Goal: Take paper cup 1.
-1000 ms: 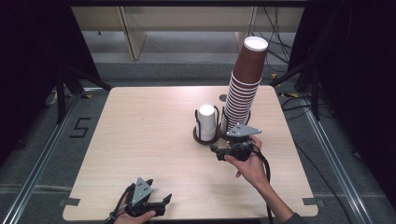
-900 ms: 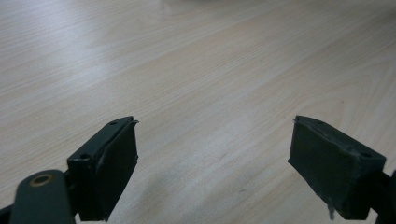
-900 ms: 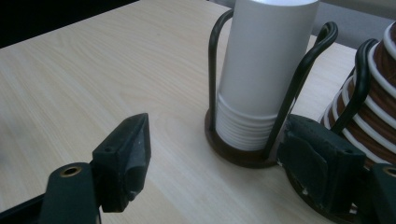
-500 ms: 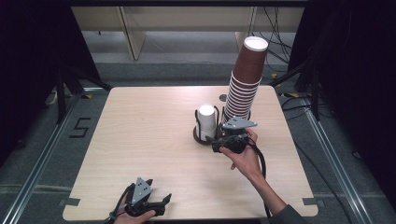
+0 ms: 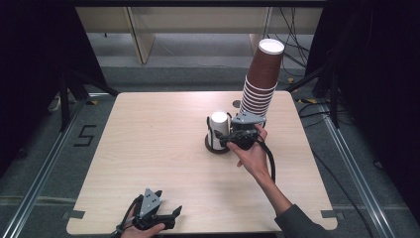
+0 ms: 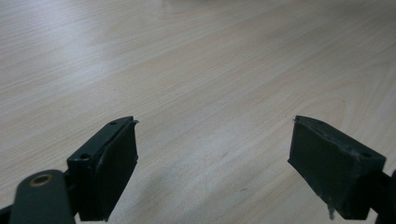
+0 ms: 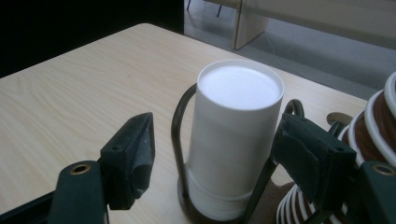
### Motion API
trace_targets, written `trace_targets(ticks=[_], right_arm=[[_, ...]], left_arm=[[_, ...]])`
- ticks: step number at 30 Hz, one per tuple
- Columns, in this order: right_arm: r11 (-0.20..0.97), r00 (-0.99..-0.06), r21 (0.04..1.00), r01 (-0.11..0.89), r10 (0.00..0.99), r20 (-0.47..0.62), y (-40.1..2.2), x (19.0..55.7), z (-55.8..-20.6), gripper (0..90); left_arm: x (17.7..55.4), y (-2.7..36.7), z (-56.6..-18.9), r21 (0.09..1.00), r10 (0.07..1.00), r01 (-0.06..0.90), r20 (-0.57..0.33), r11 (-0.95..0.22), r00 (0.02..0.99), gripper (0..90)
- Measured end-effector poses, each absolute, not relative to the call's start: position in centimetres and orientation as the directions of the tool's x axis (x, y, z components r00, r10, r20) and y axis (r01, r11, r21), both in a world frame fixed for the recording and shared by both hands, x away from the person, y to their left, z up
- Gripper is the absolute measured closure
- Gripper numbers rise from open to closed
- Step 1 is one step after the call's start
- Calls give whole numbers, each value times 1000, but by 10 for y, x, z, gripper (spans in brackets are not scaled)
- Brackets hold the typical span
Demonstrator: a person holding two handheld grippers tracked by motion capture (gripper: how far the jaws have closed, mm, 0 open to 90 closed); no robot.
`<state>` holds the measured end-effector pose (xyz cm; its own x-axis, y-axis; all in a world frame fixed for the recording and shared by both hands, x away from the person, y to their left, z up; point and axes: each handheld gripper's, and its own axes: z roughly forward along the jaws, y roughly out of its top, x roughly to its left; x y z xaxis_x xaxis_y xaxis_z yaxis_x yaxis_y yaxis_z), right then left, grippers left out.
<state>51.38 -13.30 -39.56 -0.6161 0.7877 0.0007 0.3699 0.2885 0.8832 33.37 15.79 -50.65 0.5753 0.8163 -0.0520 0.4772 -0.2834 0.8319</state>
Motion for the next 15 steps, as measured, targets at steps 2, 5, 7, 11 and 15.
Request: trace_targets(ticks=[2,5,7,11,15], right_arm=[[292,-599,883,367,801,-16,-126,518,-394,291],[325,-590,881,344,805,-66,-124,524,-393,291],[313,-573,880,357,817,-59,-121,531,-393,291],[311,-570,879,362,820,-56,-118,539,-393,290],[309,-562,877,368,826,-55,-114,545,-393,290]], left_arm=[[334,158,-506,831,816,478,-52,-284,576,147],[333,158,-507,832,815,476,-52,-284,577,147],[333,158,-506,831,814,476,-51,-286,578,147],[333,157,-506,831,813,475,-51,-287,580,147],[333,157,-506,831,812,475,-50,-290,582,147]])
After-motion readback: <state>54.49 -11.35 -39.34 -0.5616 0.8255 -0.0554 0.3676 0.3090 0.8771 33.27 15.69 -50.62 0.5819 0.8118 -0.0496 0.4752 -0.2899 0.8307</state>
